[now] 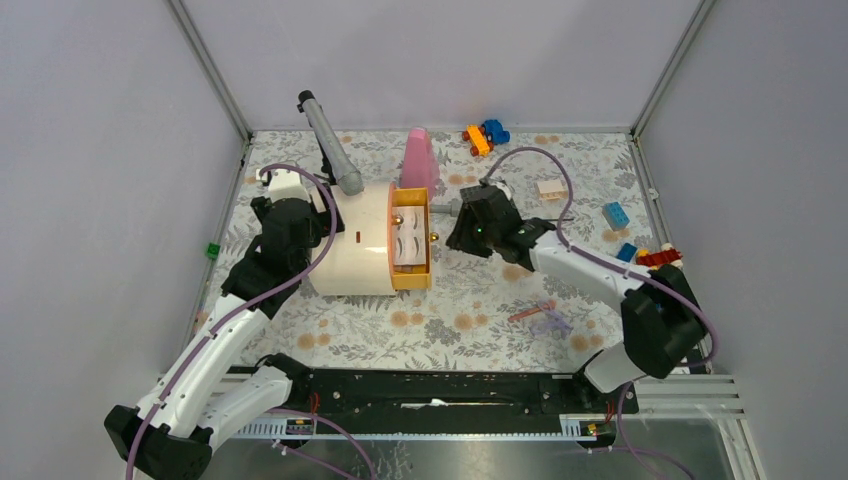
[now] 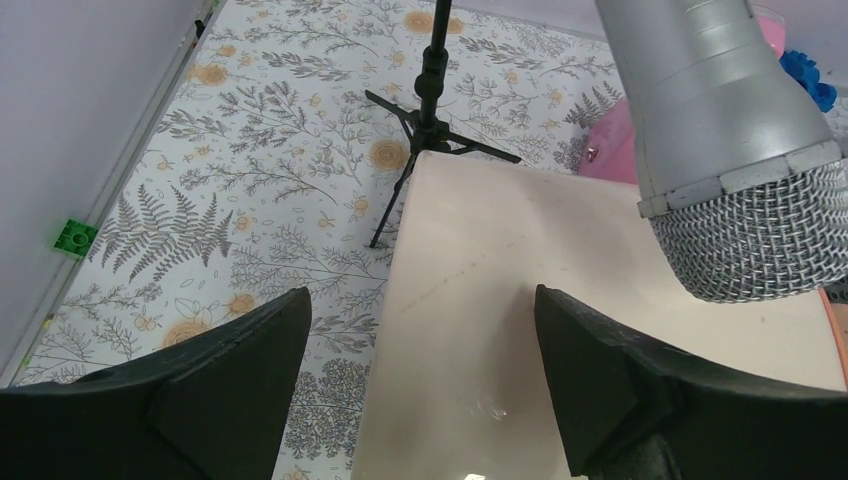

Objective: Organize the makeup
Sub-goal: Close the drawer in the storage box, then open the drawer in the storage box.

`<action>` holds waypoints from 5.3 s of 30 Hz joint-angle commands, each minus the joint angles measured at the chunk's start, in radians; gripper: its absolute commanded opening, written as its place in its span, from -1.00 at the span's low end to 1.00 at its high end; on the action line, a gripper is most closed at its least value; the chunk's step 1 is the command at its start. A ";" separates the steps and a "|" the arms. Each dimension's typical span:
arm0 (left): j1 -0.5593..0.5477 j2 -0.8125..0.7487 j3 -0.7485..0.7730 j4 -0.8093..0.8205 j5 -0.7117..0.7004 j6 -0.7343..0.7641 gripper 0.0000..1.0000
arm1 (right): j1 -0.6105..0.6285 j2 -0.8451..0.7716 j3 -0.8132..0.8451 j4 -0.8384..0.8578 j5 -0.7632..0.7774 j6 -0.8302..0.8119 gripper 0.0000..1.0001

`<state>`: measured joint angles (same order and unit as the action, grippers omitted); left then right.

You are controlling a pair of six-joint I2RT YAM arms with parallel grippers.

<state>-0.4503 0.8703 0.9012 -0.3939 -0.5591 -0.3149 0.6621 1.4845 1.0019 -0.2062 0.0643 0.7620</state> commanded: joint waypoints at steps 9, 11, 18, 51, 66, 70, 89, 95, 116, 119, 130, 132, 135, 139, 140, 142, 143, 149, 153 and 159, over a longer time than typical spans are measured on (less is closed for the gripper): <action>0.006 0.017 0.025 -0.008 0.047 0.010 0.55 | 0.117 0.178 0.197 0.170 -0.124 0.060 -0.06; 0.005 0.020 0.025 -0.008 0.054 0.010 0.53 | 0.125 0.195 0.204 0.192 -0.144 0.073 -0.05; 0.005 0.025 0.026 -0.006 0.064 0.011 0.51 | 0.136 0.247 0.228 0.256 -0.173 0.096 -0.05; 0.005 0.026 0.025 -0.006 0.068 0.013 0.51 | 0.136 0.066 -0.178 1.068 -0.224 0.446 0.32; 0.006 0.031 0.025 -0.005 0.076 0.013 0.51 | 0.134 0.175 -0.150 1.140 -0.229 0.517 -0.10; 0.005 0.032 0.025 -0.005 0.077 0.013 0.51 | 0.134 0.215 -0.150 1.203 -0.247 0.543 -0.30; 0.005 0.033 0.025 -0.005 0.079 0.013 0.51 | 0.046 -0.138 -0.326 0.850 0.011 0.349 -0.76; 0.005 0.036 0.025 -0.005 0.081 0.014 0.51 | 0.043 -0.186 -0.329 0.776 0.046 0.310 -0.60; 0.005 0.035 0.025 -0.005 0.082 0.014 0.52 | 0.085 -0.220 -0.174 0.670 -0.039 -0.032 0.71; 0.006 0.035 0.025 -0.005 0.081 0.014 0.52 | 0.103 -0.209 -0.153 0.652 -0.018 -0.058 0.74; 0.005 0.035 0.025 -0.005 0.084 0.014 0.52 | 0.201 -0.111 0.091 0.314 0.184 -0.255 0.76; 0.005 0.036 0.025 -0.005 0.086 0.014 0.52 | 0.210 -0.082 0.139 0.250 0.217 -0.283 0.75; 0.005 0.035 0.025 -0.004 0.087 0.016 0.52 | 0.237 -0.031 0.212 0.140 0.301 -0.326 0.69; 0.005 0.036 0.025 -0.005 0.084 0.016 0.52 | 0.288 0.037 0.311 0.040 0.441 -0.388 0.60; 0.005 0.036 0.025 -0.005 0.084 0.016 0.52 | 0.300 0.051 0.330 0.031 0.462 -0.403 0.55; 0.006 0.036 0.025 -0.005 0.084 0.016 0.52 | 0.326 0.077 0.368 0.012 0.498 -0.431 0.42; 0.006 0.036 0.025 -0.005 0.084 0.016 0.52 | 0.336 0.089 0.392 0.004 0.515 -0.441 0.33; 0.006 0.036 0.025 -0.005 0.084 0.016 0.52 | 0.383 0.114 0.431 0.010 0.602 -0.484 -0.20; 0.006 0.038 0.025 -0.005 0.087 0.016 0.52 | 0.401 0.113 0.443 0.001 0.660 -0.489 -0.63; 0.005 0.036 0.025 -0.005 0.085 0.016 0.52 | 0.416 0.101 0.445 -0.019 0.743 -0.466 -1.00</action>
<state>-0.4473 0.8970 0.9035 -0.3679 -0.4896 -0.3138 1.0492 1.6047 1.3968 -0.2329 0.7341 0.2836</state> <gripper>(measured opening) 0.759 0.066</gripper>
